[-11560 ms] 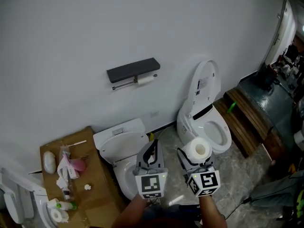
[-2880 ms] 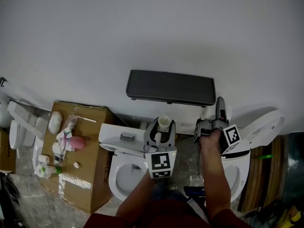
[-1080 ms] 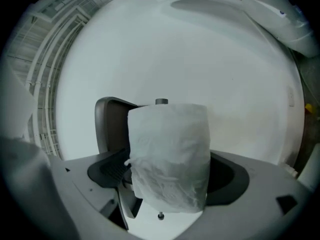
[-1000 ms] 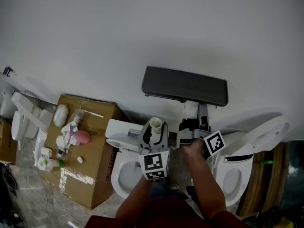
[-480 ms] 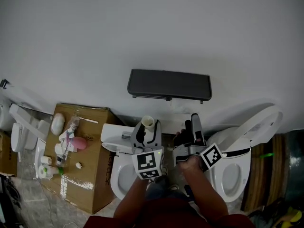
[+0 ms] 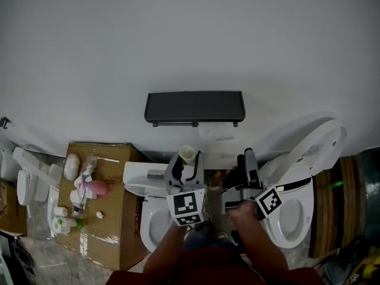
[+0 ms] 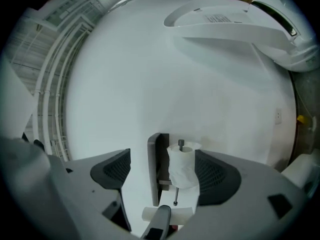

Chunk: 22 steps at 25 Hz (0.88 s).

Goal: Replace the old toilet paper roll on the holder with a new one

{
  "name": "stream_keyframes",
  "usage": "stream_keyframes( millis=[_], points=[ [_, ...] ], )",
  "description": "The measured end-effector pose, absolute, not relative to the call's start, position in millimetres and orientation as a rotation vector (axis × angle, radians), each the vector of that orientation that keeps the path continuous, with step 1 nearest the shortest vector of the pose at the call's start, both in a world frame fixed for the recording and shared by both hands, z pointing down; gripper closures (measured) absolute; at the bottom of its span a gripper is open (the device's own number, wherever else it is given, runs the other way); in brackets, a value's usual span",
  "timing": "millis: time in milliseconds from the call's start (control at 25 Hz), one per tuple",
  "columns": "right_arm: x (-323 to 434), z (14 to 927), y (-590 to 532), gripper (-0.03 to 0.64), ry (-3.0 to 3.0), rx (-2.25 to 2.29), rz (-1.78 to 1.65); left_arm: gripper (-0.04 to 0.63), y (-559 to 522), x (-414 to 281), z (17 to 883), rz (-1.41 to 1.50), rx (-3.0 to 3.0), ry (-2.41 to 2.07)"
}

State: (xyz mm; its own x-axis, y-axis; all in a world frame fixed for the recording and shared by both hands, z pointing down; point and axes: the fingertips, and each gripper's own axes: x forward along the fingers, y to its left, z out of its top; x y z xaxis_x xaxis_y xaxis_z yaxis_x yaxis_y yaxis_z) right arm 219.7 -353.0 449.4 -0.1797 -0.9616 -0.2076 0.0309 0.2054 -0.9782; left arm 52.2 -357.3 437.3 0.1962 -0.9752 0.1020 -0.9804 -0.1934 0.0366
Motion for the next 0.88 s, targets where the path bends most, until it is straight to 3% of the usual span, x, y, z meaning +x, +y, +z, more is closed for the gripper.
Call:
stream_keyframes(
  millis=[80, 200, 240, 560, 880],
  points=[
    [228.0, 451.5, -348.5, 0.269, 1.411, -0.989, -1.172, 0.382, -355.8, 59.3, 435.9, 0.089, 2.371, -1.921],
    [242.6, 463.5, -342.5, 0.572, 1.358, -1.07, -1.182, 0.382, -353.6, 68.0, 432.7, 0.091, 2.392, -1.912],
    [245.6, 465.2, -341.1, 0.596, 1.346, -1.065, -1.186, 0.382, -353.1, 70.8, 430.3, 0.083, 2.4, -1.906],
    [258.5, 446.8, -337.5, 0.6, 1.559, -1.18, -1.028, 0.382, -347.9, 85.1, 426.0, 0.088, 2.431, -1.871],
    [246.9, 430.1, -334.8, 0.6, 2.344, -1.955, -0.168, 0.382, -340.6, 89.7, 420.9, 0.104, 2.478, -1.871]
  ],
)
